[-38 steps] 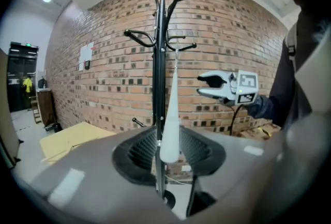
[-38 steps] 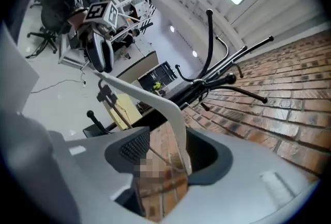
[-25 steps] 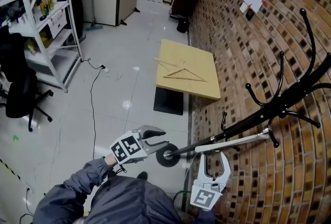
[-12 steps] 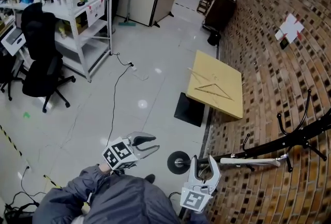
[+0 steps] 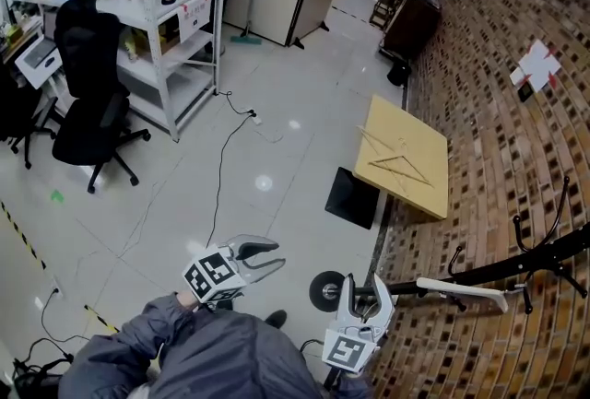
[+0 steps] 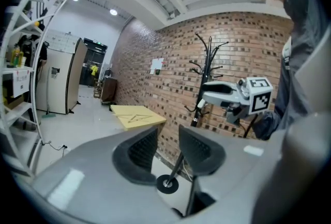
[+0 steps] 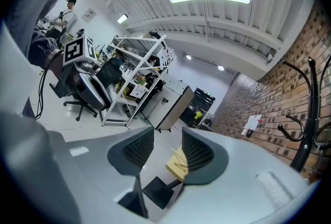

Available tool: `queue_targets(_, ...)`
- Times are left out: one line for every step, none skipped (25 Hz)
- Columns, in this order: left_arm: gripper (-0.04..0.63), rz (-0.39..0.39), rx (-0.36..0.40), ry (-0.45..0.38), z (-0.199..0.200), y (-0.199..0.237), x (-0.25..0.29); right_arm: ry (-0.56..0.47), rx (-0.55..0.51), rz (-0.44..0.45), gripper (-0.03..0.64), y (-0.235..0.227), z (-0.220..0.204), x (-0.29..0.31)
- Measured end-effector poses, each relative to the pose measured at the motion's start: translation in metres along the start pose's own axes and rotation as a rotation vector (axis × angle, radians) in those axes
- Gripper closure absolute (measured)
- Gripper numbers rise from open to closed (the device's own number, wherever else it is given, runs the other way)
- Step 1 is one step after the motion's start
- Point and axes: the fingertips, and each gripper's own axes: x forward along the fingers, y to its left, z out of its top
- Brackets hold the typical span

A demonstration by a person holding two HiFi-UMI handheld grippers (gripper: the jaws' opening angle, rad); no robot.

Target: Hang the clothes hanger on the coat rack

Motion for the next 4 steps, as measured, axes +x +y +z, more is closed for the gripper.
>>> queue_targets(0.459, 0.001, 0.001, -0.002, 0.0004, -0.0008, -0.0013, 0.007, 0.003, -0.006, 0.442, 0.0007, -0.0016, -0.001)
queue_targets(0.459, 0.0, 0.006, -0.003, 0.0009, -0.0012, -0.0034, 0.016, 0.005, -0.015, 0.442, 0.0013, -0.003, -0.0018)
queue_targets(0.46, -0.002, 0.012, -0.004, 0.0016, -0.0014, -0.0058, 0.026, 0.007, -0.025, 0.442, 0.0017, -0.0041, -0.0023)
queue_targets(0.462, -0.004, 0.018, -0.004, 0.0024, -0.0016, -0.0084, 0.036, 0.008, -0.036, 0.442, 0.0019, -0.0051, -0.0028)
